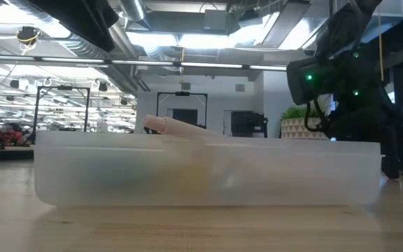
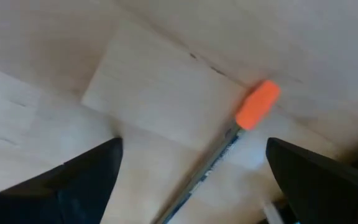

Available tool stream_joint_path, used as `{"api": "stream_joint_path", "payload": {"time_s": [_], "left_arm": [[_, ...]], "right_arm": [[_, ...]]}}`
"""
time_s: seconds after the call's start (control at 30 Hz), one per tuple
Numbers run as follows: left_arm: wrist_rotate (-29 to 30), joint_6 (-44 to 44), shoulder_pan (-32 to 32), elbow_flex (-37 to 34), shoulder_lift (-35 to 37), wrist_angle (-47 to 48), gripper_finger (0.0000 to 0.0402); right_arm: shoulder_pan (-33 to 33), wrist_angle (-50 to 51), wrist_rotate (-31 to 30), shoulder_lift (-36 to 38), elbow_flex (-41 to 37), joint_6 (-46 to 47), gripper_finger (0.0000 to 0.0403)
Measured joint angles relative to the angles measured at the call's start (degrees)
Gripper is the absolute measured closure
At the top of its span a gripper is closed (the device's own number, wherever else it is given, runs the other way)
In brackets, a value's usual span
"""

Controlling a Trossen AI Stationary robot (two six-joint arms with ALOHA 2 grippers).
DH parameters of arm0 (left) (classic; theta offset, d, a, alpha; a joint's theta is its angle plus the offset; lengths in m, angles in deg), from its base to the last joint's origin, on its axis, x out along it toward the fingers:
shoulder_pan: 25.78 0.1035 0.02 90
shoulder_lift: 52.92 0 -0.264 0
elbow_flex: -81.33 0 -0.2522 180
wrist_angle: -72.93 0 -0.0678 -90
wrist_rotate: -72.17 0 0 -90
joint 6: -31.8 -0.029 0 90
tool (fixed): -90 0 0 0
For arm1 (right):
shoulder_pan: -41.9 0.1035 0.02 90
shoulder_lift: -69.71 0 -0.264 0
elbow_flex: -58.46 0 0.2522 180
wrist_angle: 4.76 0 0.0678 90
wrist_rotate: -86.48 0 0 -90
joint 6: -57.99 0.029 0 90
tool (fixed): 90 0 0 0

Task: Pack school essentials
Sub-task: Put the black pencil into the supply box

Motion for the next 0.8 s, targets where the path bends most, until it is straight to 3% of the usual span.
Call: {"api": "stream_joint_path", "payload": {"time_s": [0.4,0.8], "left_arm": [[0.02,0.02,0.04,0.00,0.00,-0.35,0.0305],[0.04,0.07,0.04,0.00,0.00,-0.34,0.0305]], "right_arm": [[-1.51,-4.16,1.73,0.11,-0.94,-11.00,0.0005],[-0.25,-5.64,3.03,0.07,-0.89,-10.94,0.0005]]}}
